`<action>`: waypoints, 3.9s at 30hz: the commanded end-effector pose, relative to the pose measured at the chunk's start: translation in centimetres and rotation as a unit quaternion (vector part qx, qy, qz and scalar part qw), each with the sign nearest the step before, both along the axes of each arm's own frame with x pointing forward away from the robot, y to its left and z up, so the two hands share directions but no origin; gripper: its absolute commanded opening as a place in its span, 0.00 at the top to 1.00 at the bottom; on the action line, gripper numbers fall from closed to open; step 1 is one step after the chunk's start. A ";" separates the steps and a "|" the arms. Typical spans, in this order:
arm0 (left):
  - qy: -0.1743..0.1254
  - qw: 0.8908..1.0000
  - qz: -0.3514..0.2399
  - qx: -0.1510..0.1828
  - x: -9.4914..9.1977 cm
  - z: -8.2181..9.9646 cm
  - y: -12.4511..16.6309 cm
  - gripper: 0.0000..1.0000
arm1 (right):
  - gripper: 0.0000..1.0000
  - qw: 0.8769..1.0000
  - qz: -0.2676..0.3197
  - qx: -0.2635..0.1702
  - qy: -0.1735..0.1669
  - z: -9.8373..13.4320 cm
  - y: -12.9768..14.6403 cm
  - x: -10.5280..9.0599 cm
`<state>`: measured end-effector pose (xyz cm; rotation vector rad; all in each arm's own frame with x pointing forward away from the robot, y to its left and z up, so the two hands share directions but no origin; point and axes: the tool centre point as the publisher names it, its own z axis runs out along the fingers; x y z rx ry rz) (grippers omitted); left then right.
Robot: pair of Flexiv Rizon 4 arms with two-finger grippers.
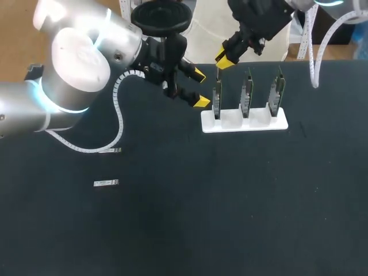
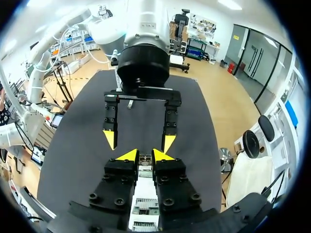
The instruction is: Pick up the optical module with the left hand, and insert it into the network port with the right hand.
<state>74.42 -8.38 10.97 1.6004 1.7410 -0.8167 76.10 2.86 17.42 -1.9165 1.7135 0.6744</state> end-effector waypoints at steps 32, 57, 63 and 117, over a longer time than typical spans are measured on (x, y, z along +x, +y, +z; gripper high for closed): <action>0.000 1.000 0.001 0.001 -0.1 0.0 -0.1 0.00 | 1.00 0.999 -0.028 0.023 -0.015 0.4 -0.1 -0.5; 0.000 1.000 0.001 0.001 -0.1 0.0 -0.1 0.00 | 1.00 0.999 -0.026 0.016 -0.025 -0.2 0.0 -0.1; 0.000 1.000 0.001 0.001 -0.1 0.0 -0.1 0.00 | 1.00 0.999 -0.025 0.020 -0.032 0.3 0.0 -0.1; 0.000 1.000 0.001 0.001 -0.1 0.0 -0.1 0.00 | 1.00 1.000 -0.015 0.010 -0.020 -0.4 0.0 -0.3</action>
